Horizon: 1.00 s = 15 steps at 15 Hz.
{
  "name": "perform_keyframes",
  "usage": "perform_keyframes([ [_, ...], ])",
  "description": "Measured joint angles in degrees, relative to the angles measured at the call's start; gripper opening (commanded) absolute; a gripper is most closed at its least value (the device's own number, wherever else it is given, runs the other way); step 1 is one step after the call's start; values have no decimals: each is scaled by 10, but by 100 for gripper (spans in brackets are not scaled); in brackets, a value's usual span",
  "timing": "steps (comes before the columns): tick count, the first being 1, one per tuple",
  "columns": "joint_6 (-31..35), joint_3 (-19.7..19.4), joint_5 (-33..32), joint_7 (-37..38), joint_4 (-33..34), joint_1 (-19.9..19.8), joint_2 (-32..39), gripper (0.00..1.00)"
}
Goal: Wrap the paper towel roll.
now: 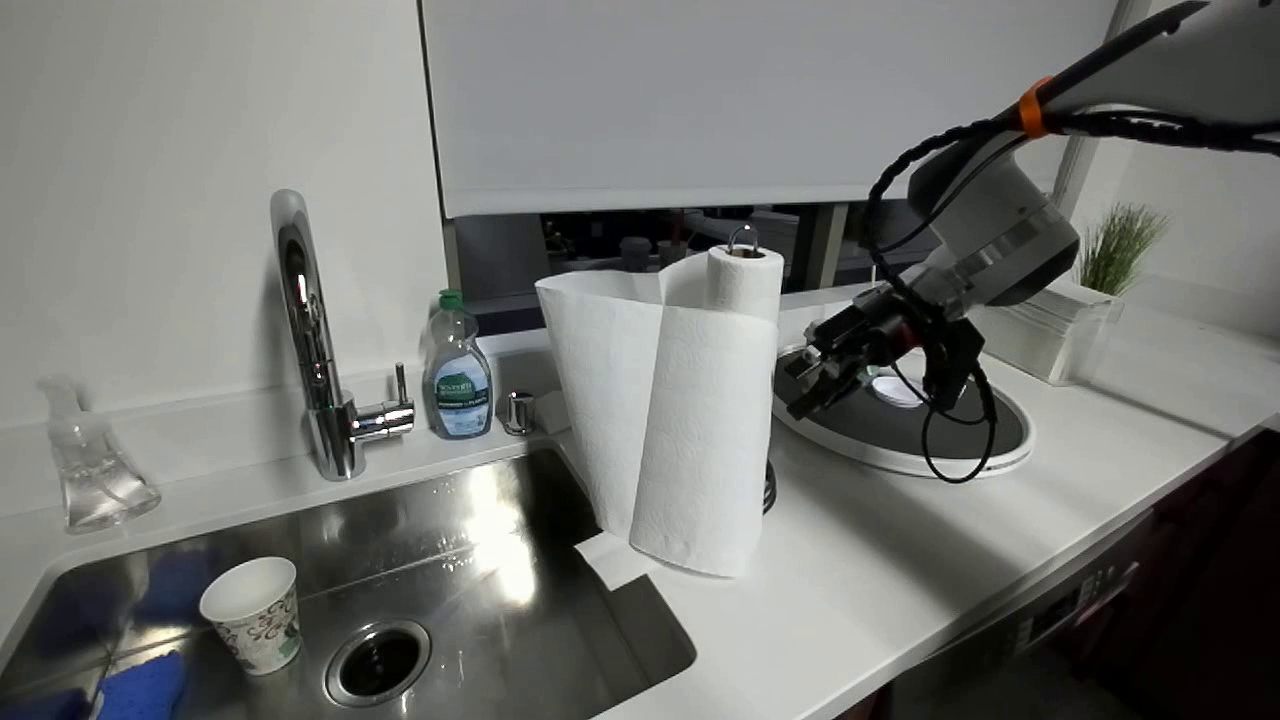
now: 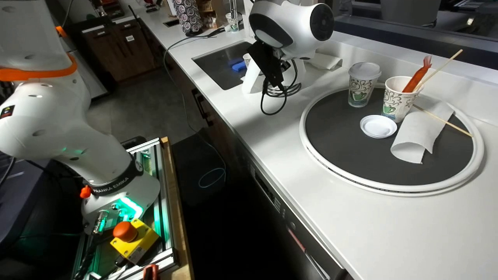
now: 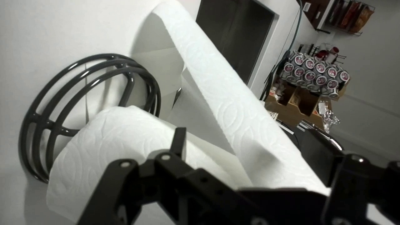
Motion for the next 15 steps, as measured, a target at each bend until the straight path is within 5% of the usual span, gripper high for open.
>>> perform_keyframes([
  [3, 6, 9, 0, -2, 16, 0, 11, 84],
  [4, 6, 12, 0, -4, 22, 0, 14, 68],
  [6, 6, 17, 0, -6, 34, 0, 18, 60],
  [12, 6, 27, 0, -9, 53, 0, 27, 9],
  [15, 6, 26, -1, -9, 53, -1, 27, 0],
])
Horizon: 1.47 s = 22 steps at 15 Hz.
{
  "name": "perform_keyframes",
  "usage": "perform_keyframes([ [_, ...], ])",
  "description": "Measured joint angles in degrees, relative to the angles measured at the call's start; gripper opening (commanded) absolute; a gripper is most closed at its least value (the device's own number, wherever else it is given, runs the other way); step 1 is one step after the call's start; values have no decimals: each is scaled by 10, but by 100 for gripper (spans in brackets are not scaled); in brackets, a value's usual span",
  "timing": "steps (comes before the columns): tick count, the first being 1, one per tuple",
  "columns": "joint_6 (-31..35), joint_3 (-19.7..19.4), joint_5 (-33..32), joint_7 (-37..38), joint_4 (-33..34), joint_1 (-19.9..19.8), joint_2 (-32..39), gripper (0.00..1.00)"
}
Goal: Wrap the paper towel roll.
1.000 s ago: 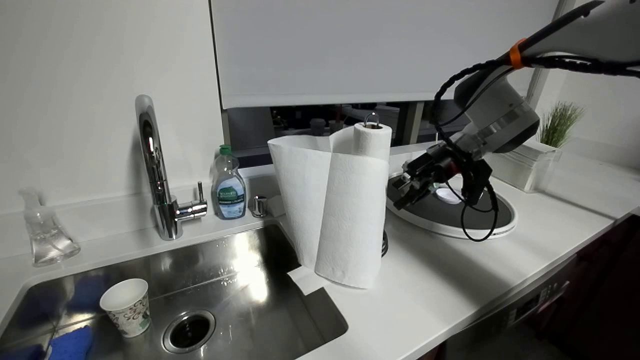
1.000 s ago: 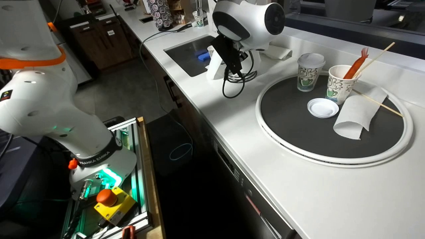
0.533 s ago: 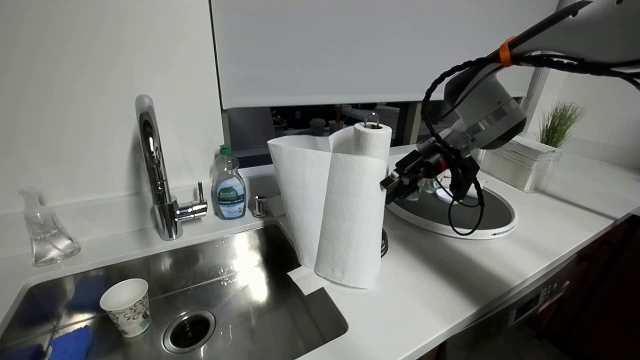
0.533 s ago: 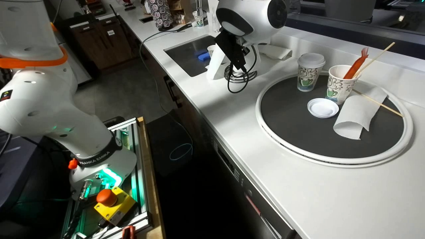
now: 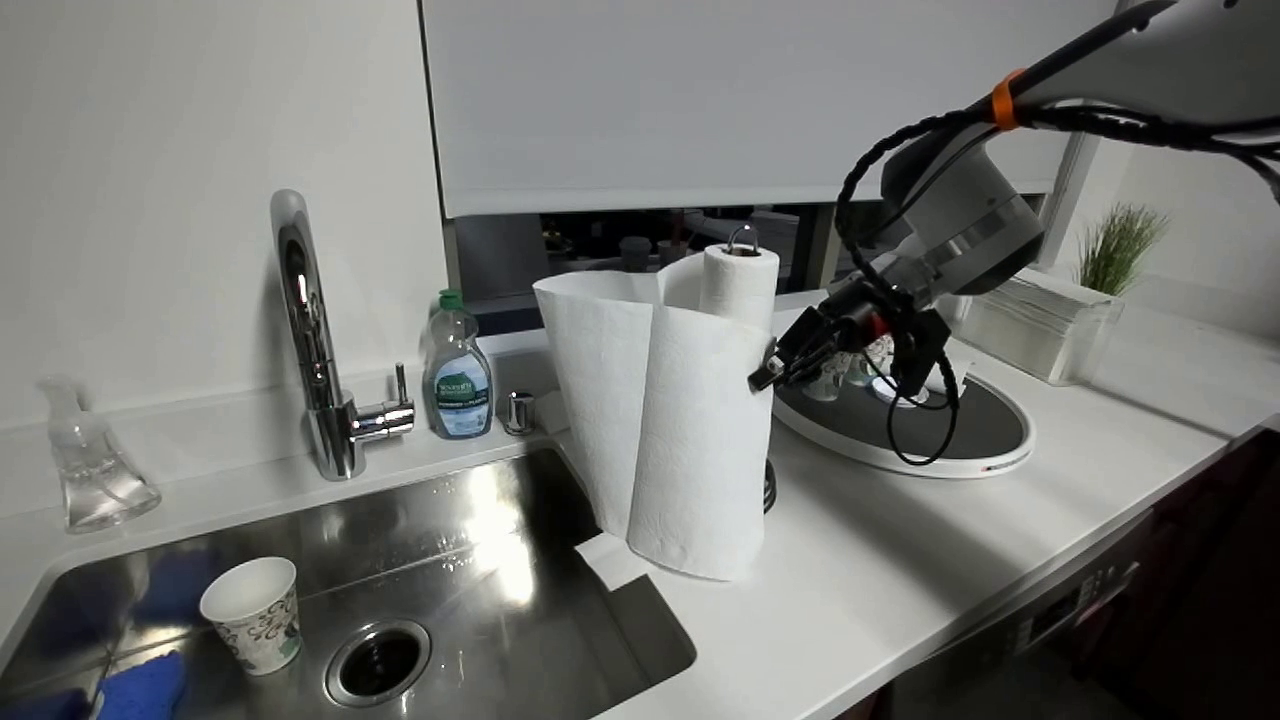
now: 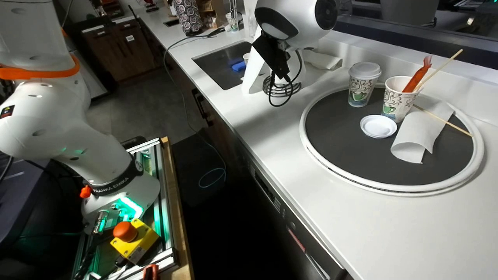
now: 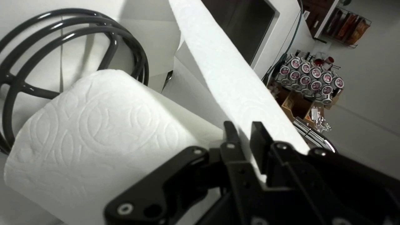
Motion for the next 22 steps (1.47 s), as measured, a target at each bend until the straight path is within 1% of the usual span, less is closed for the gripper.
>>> perform_keyframes([
  [3, -3, -1, -1, 0, -3, -4, 0, 0],
  [6, -41, -2, -6, -22, -6, -12, -17, 0],
  [9, -108, -5, -27, -44, -12, -20, -68, 0],
  [11, -147, -10, -56, -36, -19, -23, -107, 0],
  [12, -152, -15, -78, -22, -24, -23, -127, 0],
  [16, -152, -42, -142, 45, -44, -36, -183, 0],
  [19, -137, -64, -150, 74, -59, -54, -208, 0],
  [22, -107, -82, -150, 95, -73, -69, -223, 0],
])
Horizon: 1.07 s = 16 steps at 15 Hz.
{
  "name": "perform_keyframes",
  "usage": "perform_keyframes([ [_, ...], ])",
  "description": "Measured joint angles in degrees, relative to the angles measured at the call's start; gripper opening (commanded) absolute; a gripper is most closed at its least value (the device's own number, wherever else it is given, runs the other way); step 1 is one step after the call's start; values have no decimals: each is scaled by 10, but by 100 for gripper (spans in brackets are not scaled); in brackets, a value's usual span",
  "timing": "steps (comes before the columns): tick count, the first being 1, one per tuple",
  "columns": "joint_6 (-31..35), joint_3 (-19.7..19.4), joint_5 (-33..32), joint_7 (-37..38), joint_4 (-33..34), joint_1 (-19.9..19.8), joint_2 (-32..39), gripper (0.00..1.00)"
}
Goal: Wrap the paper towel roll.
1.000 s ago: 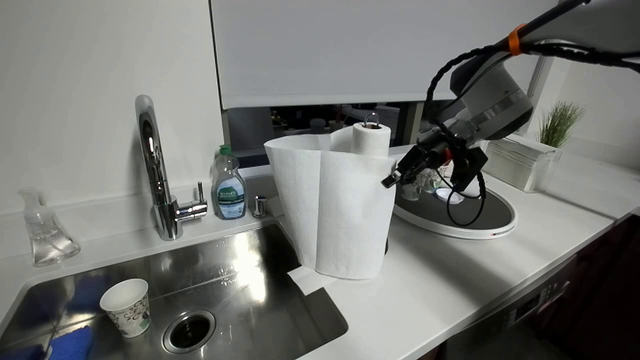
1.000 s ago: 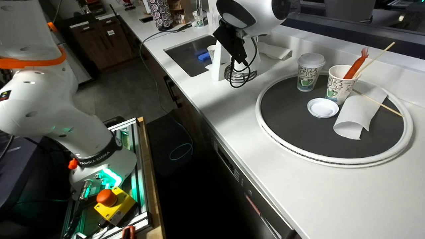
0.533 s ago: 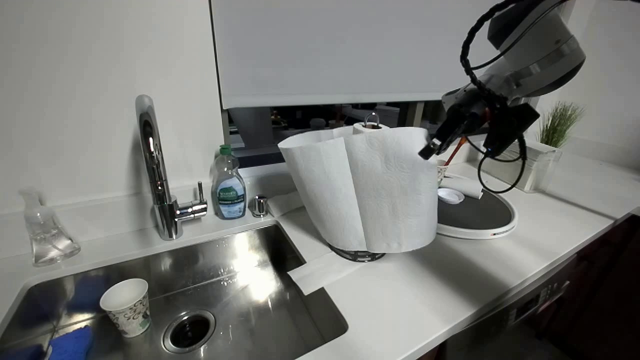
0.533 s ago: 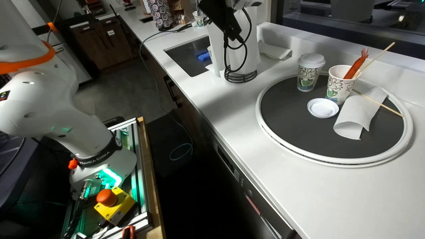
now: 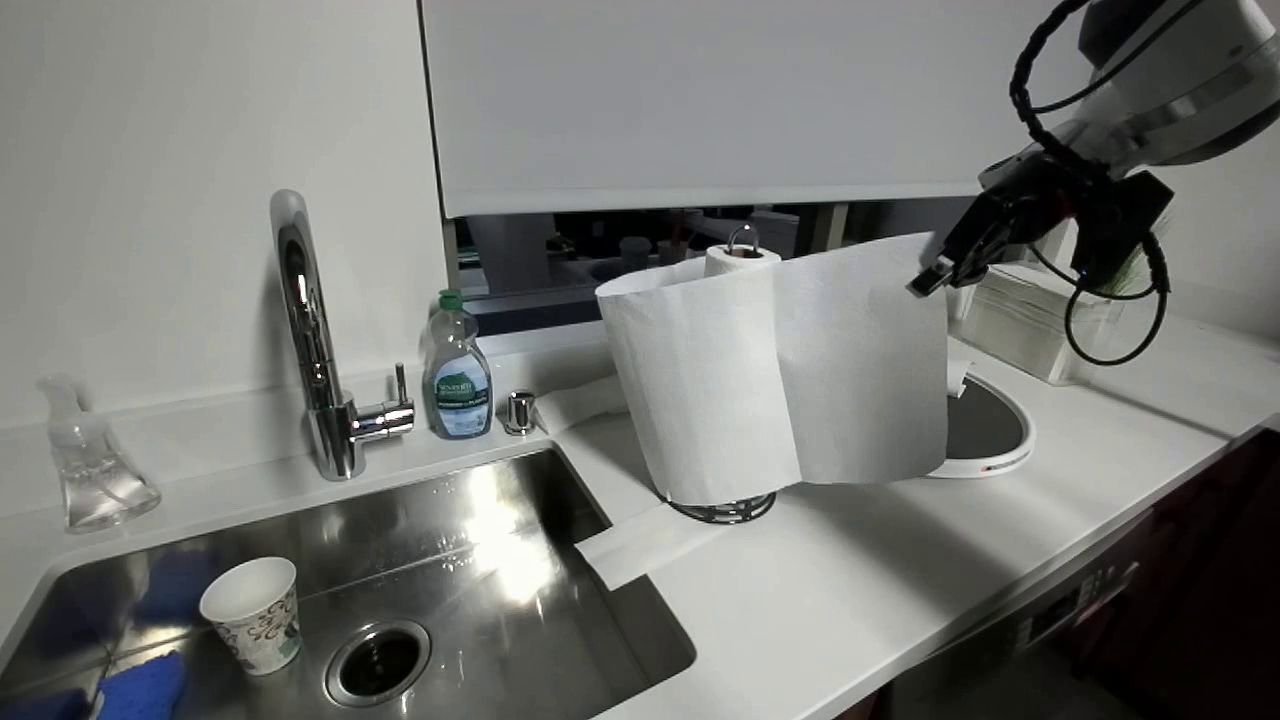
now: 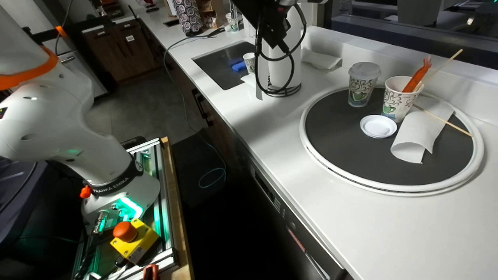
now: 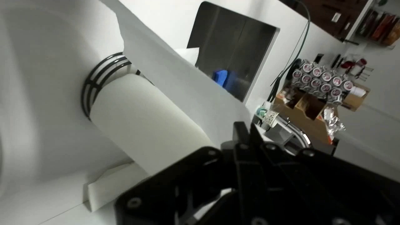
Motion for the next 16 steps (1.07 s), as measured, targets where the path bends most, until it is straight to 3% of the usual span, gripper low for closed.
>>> perform_keyframes([
  [7, 105, -31, 0, 70, -40, -31, -36, 0],
  [16, 192, -58, -9, 164, -59, -55, -49, 0],
])
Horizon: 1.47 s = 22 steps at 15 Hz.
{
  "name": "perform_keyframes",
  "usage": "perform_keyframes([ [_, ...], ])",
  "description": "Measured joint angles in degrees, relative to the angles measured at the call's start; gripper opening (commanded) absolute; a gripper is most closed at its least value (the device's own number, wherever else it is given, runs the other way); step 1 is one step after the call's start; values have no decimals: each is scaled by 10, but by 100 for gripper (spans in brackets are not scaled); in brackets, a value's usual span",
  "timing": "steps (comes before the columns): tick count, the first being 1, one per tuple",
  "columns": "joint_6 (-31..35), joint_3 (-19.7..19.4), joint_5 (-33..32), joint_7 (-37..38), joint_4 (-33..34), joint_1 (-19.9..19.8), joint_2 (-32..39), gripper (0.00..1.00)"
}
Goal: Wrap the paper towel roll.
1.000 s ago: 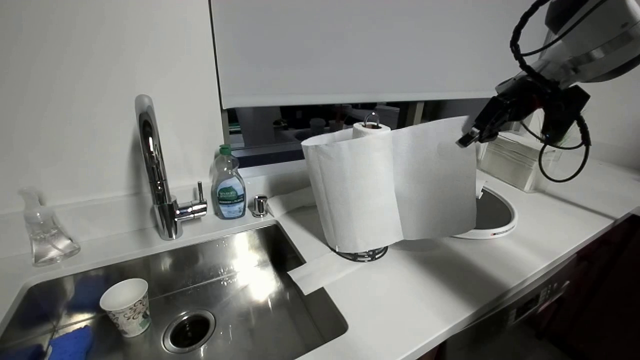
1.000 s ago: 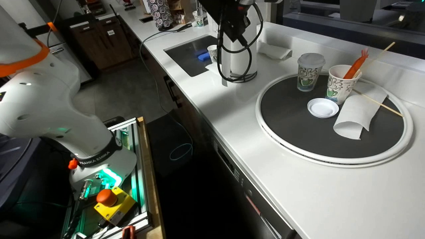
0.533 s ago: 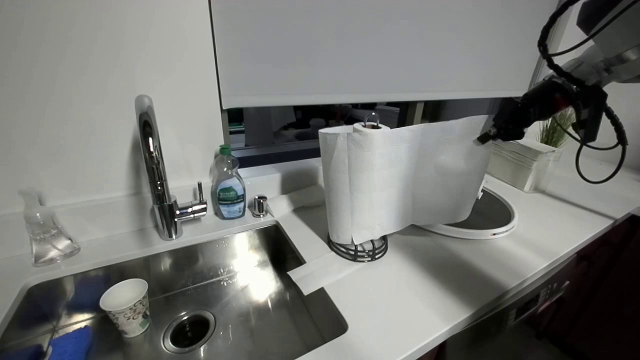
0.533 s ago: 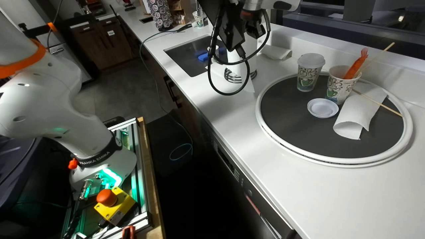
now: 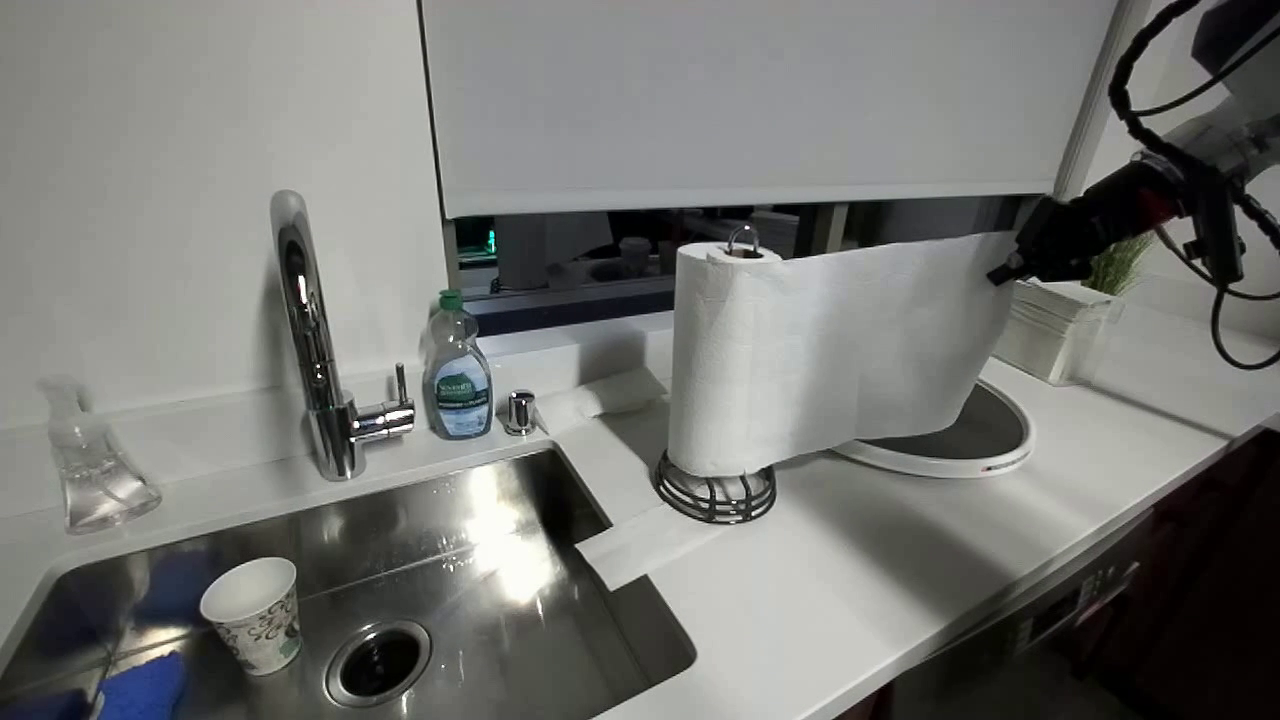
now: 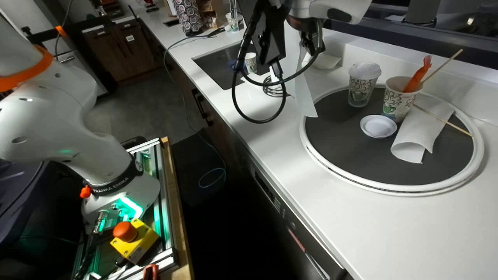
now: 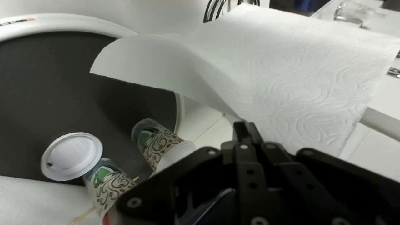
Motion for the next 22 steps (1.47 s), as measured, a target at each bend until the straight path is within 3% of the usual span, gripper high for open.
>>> perform_keyframes([
  [9, 29, -43, -8, 70, -69, -40, -36, 0],
  [17, 73, -81, -18, 111, -181, -91, -123, 0],
  [22, 76, -99, -19, 114, -213, -105, -154, 1],
])
